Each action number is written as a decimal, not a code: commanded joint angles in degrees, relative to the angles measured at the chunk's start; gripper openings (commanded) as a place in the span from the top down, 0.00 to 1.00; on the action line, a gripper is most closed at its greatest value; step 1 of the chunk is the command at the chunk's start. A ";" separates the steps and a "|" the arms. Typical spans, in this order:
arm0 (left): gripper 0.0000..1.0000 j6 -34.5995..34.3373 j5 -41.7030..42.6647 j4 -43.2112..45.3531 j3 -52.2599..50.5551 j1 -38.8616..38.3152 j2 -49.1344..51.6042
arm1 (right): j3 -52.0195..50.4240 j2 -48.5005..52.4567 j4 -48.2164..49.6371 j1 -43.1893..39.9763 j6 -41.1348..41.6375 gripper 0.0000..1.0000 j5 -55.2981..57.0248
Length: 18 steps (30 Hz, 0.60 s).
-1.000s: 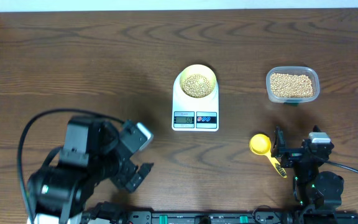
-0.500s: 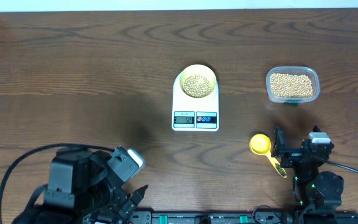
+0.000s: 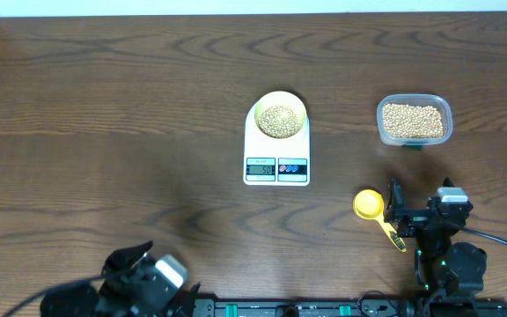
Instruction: Scoop item into bowl and weigh 50g on scale
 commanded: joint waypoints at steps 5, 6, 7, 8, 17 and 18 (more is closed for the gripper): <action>0.02 -0.70 -0.31 0.02 -1.11 1.51 -6.58 | -0.26 -0.39 -0.02 -0.90 -0.68 0.01 0.31; 0.02 -0.70 -0.31 0.07 -1.25 1.51 -6.95 | -0.26 -0.39 -0.02 -0.90 -0.68 0.01 0.31; 0.02 -0.70 -0.31 0.11 -1.27 1.49 -7.17 | -0.26 -0.39 -0.02 -0.90 -0.68 0.01 0.31; 0.02 -0.70 -0.31 0.11 -1.27 1.51 -7.26 | -0.26 -0.39 -0.02 -0.90 -0.68 0.01 0.31; 0.02 -0.70 -0.31 0.22 -1.33 1.44 -7.80 | -0.26 -0.39 -0.02 -0.90 -0.68 0.01 0.31; 0.02 -0.70 -0.31 0.28 -1.40 1.44 -8.11 | -0.26 -0.39 -0.02 -0.87 -0.68 0.01 0.33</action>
